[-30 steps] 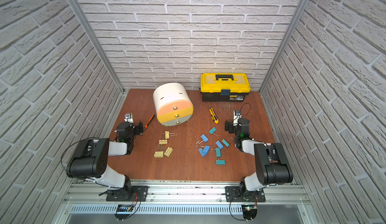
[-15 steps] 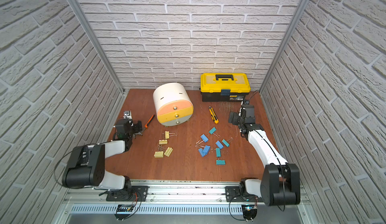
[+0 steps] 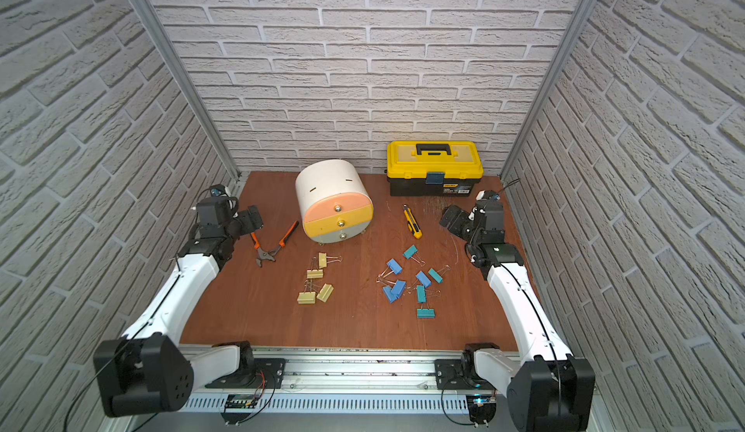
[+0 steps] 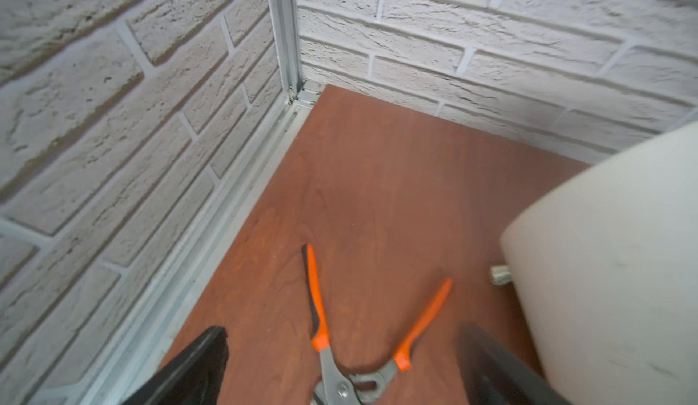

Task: Put the binder clips in the drawer according to color
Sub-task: Open the drawer in the storage box.

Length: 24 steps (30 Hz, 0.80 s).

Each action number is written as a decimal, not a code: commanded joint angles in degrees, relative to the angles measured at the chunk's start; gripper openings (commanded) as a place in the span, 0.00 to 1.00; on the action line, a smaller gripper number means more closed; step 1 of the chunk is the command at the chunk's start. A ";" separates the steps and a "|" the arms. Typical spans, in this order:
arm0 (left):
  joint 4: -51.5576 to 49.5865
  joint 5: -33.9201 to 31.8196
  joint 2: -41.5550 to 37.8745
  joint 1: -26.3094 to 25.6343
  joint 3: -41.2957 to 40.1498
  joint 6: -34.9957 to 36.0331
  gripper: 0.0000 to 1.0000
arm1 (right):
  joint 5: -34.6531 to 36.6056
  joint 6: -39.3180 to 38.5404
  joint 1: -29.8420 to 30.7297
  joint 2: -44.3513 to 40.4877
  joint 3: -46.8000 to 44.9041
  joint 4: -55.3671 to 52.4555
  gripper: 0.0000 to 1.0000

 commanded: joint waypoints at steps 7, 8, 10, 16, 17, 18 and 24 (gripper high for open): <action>-11.01 22.03 -12.36 -0.88 -0.77 -23.56 0.79 | -20.07 15.45 -0.04 -0.57 -1.39 10.40 0.86; -10.88 24.30 -12.92 -1.25 -1.38 -25.71 0.75 | -21.72 17.67 0.20 -0.55 -2.22 13.05 0.82; -10.75 27.79 -13.42 -2.18 -2.01 -29.58 0.67 | -23.58 21.34 0.98 -0.33 -3.52 17.07 0.72; -8.55 34.61 -13.12 -6.51 -3.08 -37.08 0.28 | -24.26 23.58 6.08 1.07 -1.53 18.27 0.28; -8.26 35.30 -13.15 -7.25 -2.97 -37.70 0.19 | -24.04 23.56 6.93 1.12 -1.03 18.06 0.16; -7.92 35.97 -13.17 -7.88 -2.91 -38.26 0.07 | -23.60 23.46 7.80 1.12 -0.48 17.41 0.04; -6.06 37.73 -15.87 -10.23 -4.33 -42.05 0.00 | -21.52 22.77 14.13 3.23 2.58 17.18 0.02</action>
